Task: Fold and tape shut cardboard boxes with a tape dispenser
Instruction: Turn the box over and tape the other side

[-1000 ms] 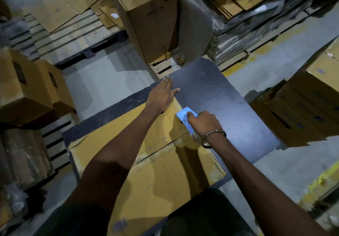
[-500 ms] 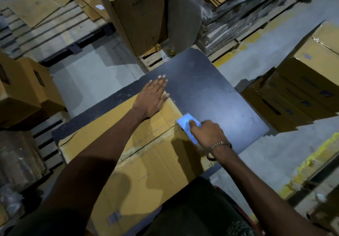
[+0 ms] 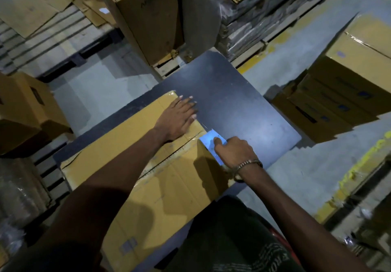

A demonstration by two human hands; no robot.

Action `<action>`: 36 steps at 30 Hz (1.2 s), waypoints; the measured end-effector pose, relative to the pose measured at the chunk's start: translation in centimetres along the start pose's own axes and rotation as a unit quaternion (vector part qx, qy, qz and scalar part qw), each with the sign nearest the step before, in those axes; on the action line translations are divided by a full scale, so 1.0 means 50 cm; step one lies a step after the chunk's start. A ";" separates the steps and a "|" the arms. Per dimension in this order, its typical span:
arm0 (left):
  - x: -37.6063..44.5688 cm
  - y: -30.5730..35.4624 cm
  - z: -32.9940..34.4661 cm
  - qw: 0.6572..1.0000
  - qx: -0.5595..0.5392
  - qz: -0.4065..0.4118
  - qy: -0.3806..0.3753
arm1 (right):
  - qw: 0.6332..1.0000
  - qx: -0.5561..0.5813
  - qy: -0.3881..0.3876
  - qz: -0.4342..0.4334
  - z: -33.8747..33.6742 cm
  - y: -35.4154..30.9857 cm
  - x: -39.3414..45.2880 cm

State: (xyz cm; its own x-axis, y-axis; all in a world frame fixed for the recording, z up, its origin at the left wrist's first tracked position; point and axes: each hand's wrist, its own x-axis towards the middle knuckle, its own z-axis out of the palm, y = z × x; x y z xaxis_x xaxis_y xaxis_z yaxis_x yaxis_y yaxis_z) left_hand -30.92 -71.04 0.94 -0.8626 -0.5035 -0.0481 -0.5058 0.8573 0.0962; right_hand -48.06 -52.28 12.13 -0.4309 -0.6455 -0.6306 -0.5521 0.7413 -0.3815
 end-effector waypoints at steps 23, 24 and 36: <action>-0.012 0.113 0.020 1.000 -0.009 -0.006 -0.027 | 0.999 0.009 0.007 0.037 0.027 0.201 -0.116; -0.012 0.121 0.016 0.999 -0.003 -0.020 -0.036 | 0.999 0.014 0.007 0.037 0.027 0.199 -0.110; -0.043 0.294 0.044 1.000 0.022 -0.019 -0.012 | 0.999 0.046 0.024 0.001 0.040 0.249 -0.120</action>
State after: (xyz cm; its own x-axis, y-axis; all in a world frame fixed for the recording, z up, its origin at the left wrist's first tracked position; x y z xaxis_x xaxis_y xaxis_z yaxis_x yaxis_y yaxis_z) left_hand -36.49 -57.14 0.26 -0.8423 -0.5339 -0.0742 -0.5379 0.8415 0.0500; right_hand -50.92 -38.79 9.81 -0.4679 -0.6501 -0.5987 -0.4834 0.7554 -0.4425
